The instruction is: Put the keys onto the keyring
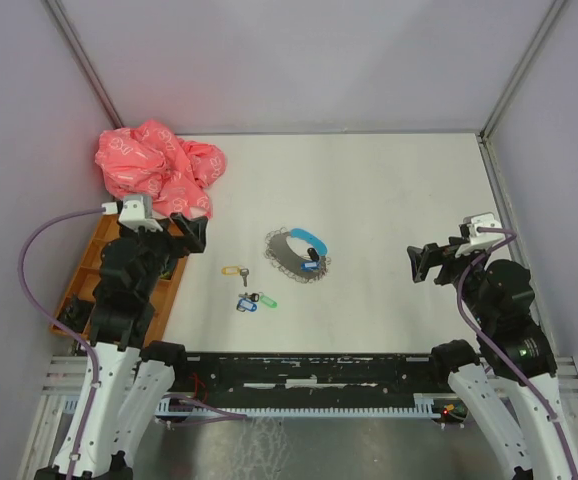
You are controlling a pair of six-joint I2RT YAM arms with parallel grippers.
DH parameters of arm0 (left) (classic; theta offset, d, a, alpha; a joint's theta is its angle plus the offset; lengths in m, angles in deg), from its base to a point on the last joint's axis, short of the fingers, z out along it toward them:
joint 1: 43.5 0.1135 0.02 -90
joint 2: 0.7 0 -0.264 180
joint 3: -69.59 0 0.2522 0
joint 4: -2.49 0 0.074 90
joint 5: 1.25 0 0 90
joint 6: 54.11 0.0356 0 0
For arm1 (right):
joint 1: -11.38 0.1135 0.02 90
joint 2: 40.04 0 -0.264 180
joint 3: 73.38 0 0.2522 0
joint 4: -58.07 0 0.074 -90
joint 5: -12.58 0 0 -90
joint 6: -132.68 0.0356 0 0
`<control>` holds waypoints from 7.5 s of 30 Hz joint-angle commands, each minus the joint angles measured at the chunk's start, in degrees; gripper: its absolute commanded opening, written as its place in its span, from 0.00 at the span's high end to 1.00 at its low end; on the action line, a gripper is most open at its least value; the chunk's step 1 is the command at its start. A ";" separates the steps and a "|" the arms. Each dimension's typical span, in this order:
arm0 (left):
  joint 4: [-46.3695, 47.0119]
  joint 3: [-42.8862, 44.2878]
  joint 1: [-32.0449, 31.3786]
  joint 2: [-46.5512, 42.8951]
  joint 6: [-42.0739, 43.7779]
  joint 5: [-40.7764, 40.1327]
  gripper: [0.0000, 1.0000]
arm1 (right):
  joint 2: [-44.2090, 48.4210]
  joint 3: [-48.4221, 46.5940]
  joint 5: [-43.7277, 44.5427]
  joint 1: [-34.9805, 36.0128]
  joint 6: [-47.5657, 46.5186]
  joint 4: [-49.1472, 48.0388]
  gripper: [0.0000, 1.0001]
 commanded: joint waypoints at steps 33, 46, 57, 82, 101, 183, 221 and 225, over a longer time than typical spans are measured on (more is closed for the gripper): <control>17.39 -2.35 -13.67 40.74 -22.50 9.46 0.10 | -42.13 4.53 -23.41 6.86 19.37 -23.95 0.10; 19.52 -1.59 -19.62 51.23 -21.67 7.34 0.16 | -56.34 1.73 -12.49 14.65 22.23 -28.17 0.44; 19.66 -0.95 -24.26 54.85 -21.14 6.27 0.20 | -63.65 -0.38 -9.20 18.97 23.54 -33.39 0.58; 18.98 0.46 -27.30 56.29 -20.44 5.89 0.36 | -72.44 -3.75 -3.68 21.66 19.74 -33.06 0.76; 15.14 2.27 -27.32 54.00 -17.36 2.14 0.36 | -65.30 -6.34 0.92 21.71 11.59 -23.37 0.66; 12.98 8.57 -27.34 66.27 -14.02 2.14 0.47 | -75.33 -15.07 4.70 24.10 12.28 -20.75 0.69; 11.91 8.10 -27.32 65.87 -13.23 1.07 0.47 | -77.77 -17.05 7.40 24.05 3.04 -14.21 0.70; 11.75 8.13 -27.38 65.75 -13.14 1.07 0.47 | -78.57 -17.95 6.83 24.11 0.96 -12.54 0.69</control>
